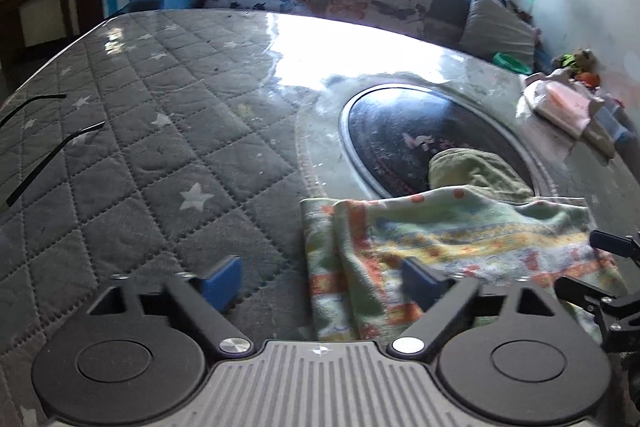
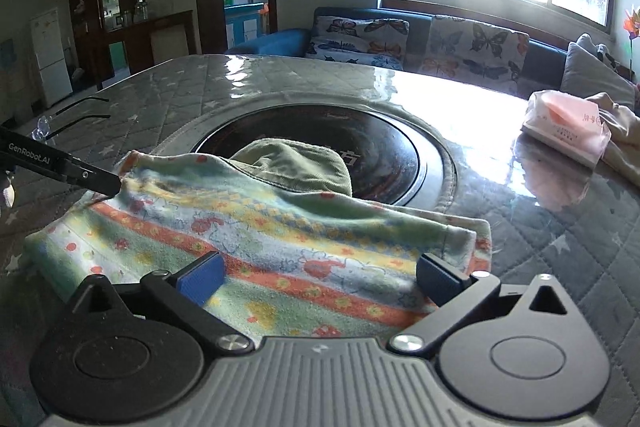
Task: Fold clothes
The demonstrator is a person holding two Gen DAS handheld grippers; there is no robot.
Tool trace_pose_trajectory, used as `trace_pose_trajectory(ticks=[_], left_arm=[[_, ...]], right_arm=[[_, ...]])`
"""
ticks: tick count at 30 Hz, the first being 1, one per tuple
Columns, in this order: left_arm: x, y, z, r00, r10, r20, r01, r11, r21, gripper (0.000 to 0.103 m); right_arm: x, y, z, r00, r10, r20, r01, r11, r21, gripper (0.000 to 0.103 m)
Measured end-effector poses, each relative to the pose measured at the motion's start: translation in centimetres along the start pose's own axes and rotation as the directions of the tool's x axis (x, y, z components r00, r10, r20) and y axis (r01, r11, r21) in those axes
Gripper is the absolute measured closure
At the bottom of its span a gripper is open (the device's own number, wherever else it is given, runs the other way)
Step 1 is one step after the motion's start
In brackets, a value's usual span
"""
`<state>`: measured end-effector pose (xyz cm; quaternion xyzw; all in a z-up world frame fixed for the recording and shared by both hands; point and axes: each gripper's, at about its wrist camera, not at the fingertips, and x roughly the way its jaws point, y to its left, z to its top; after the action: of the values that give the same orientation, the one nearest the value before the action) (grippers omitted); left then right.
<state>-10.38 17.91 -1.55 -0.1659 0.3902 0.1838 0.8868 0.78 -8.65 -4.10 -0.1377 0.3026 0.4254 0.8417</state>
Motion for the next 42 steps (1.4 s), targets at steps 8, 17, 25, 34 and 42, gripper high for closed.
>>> trace_pose_trajectory(ticks=[8,17,25,34,42], left_arm=[[0.5,-0.5,0.0,0.999,0.027,-0.018,-0.027,1.0,0.005,0.0],[0.9,-1.2,0.0,0.997,0.065,-0.029,-0.064,0.997,0.041,0.0],[1.0,-1.3,0.1,0.996,0.079,-0.037,-0.077,0.996,0.049,0.0],[0.6,-1.0,0.4,0.995,0.086,-0.041,-0.085,0.996,0.03,0.0],[0.1,-1.5,0.1,0.994,0.101,-0.03,-0.099,0.994,0.044,0.0]], right_arm=[[0.4,-0.4,-0.4,1.0,0.017,0.006,-0.017,1.0,0.025,0.0],[0.5,-0.5,-0.5,1.0,0.021,0.006,-0.021,0.999,0.03,0.0],[0.6,-0.5,-0.5,1.0,0.023,0.005,-0.023,0.999,0.031,0.0],[0.3,-0.3,-0.4,1.0,0.017,0.008,-0.017,1.0,0.024,0.0],[-0.5,0.3,-0.3,1.0,0.023,0.016,-0.024,0.999,0.021,0.0]])
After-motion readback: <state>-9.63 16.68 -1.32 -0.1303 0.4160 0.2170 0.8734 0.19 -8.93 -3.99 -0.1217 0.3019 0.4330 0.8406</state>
